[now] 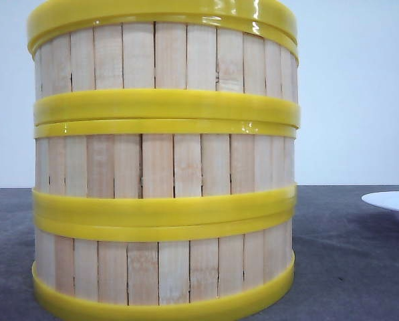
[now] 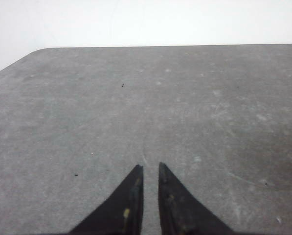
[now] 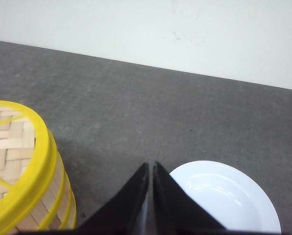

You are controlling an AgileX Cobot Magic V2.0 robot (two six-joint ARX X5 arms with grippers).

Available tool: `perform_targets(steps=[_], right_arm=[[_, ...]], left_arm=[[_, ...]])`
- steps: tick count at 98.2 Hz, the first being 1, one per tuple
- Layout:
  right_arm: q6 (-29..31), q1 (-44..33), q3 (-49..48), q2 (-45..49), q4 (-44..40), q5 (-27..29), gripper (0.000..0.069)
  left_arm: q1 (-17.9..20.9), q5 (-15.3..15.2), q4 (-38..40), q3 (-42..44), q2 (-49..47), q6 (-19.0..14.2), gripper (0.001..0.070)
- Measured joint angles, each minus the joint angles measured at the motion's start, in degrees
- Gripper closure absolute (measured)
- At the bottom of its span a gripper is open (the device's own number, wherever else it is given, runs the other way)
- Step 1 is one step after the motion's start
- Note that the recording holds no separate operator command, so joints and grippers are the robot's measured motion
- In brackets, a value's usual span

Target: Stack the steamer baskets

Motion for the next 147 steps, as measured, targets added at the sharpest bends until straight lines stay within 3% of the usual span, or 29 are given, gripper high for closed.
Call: perform_targets(steps=[67,95,109,129,147], right_arm=[[-0.09,0.0,0.0,0.0,-0.07,0.02,0.0681],[-4.83,-0.92,0.0,0.0,-0.02,0.31,0.0681],[-8.35,-6.8,0.0,0.0,3.06,0.35,0.0681],[-12.52,-21.24,0.0,0.0,8.92,-0.52,0.0681],[-15.17,-36.85,0.0,0.0,13.94,-8.81,0.0681]], left_arm=[[0.0,0.0,0.0,0.0,0.0,0.0,0.0681],[0.0,0.0,0.0,0.0,0.0,0.0,0.0681],[0.0,0.0,0.0,0.0,0.0,0.0,0.0681],[0.0,0.0,0.0,0.0,0.0,0.0,0.0681],[0.0,0.0,0.0,0.0,0.0,0.0,0.0681]])
